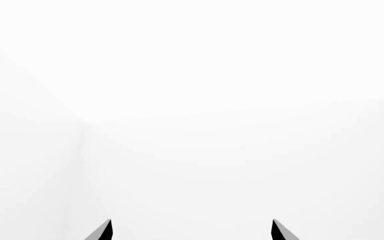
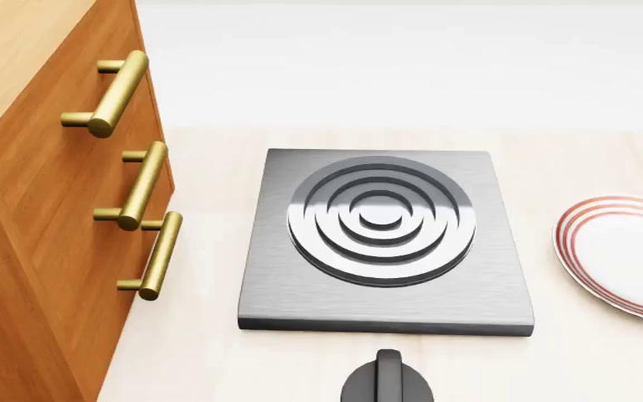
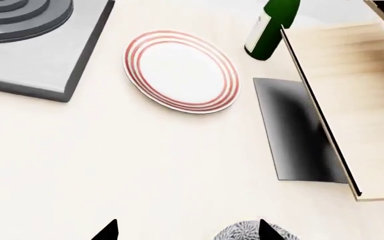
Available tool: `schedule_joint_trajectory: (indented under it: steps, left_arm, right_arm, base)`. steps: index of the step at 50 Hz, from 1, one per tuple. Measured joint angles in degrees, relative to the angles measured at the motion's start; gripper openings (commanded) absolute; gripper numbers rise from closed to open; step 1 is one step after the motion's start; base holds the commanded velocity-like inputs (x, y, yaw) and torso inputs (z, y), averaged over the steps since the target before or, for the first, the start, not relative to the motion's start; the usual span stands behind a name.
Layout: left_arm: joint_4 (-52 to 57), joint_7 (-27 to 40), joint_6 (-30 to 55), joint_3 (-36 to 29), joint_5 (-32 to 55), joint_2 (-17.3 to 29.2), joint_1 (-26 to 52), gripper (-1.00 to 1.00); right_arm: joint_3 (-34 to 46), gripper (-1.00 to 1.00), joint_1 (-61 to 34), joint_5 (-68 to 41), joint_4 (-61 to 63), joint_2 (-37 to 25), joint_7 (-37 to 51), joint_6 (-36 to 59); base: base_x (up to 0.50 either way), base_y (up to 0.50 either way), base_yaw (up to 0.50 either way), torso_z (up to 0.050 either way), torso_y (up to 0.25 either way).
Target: Put the bowl on the stove.
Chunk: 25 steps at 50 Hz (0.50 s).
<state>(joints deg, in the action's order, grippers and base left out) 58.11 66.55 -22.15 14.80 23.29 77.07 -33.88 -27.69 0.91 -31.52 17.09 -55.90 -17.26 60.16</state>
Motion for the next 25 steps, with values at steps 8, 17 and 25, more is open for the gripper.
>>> schedule_joint_trajectory:
  steps: [8,17,25]
  left_arm:
    - [0.0,-0.2,0.2,-0.5,0.0,-0.2,0.5,1.0]
    - [0.0,-0.6,0.3,-1.0,0.0,-0.6,1.0,1.0]
    - [-0.1,-0.6,0.4,-1.9,-0.1,-0.6,1.8,1.0]
  right_arm:
    - [-0.1,1.0,0.5,-0.8,-0.5,0.0,-0.2,2.1]
    - [0.0,1.0,1.3,-0.8,-1.2,0.2,-0.1,3.0]
    - [0.9,1.0,1.7,-0.1,-2.0,0.8,0.3,2.1]
  base:
    - [0.0,0.0,0.0,0.0,0.0]
    - [0.0,0.0,0.0,0.0,0.0]
    - [0.0,0.0,0.0,0.0,0.0]
